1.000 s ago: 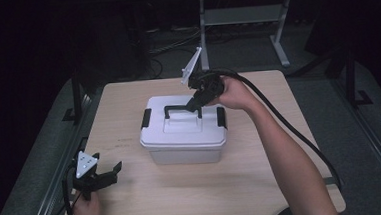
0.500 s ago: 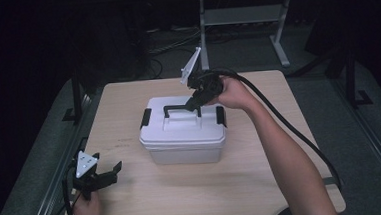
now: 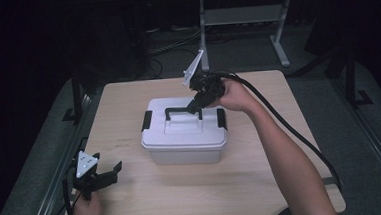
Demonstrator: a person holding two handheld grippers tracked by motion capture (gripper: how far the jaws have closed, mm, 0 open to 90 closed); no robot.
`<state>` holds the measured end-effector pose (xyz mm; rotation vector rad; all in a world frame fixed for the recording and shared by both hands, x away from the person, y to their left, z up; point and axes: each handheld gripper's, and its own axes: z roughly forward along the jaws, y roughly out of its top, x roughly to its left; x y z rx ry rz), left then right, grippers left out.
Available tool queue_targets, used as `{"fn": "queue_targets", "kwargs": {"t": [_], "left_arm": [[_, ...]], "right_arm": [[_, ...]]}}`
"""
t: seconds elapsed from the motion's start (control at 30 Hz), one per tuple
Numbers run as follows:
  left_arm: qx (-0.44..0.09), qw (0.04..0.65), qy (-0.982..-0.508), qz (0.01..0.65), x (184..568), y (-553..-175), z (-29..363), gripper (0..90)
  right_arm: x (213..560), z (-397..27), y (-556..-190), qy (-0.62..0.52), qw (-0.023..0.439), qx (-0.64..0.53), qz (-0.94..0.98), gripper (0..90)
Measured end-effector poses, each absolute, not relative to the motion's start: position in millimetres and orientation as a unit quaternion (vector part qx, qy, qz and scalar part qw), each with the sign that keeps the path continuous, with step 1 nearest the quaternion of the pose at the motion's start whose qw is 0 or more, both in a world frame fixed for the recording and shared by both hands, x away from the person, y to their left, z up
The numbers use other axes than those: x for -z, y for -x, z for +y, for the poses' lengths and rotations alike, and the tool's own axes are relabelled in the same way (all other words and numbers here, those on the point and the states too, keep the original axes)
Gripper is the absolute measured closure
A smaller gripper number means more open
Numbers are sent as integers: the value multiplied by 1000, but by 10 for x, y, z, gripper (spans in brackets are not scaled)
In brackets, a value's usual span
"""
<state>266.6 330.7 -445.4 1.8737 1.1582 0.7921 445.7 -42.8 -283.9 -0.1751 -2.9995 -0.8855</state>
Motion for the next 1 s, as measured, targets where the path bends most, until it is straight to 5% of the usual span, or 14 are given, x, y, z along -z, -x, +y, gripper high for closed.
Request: {"fn": "queue_targets", "kwargs": {"t": [0.3, 1.0], "left_arm": [[-312, 389, -737, 456, 4455, -2673, 3298, 137], [-312, 387, -738, 457, 4467, -2662, 3302, 137]], "right_arm": [[2833, -429, -4450, 57, 6, 284, -957, 821], [2754, -727, -4357, 95, 1, 311, -946, 611]]}}
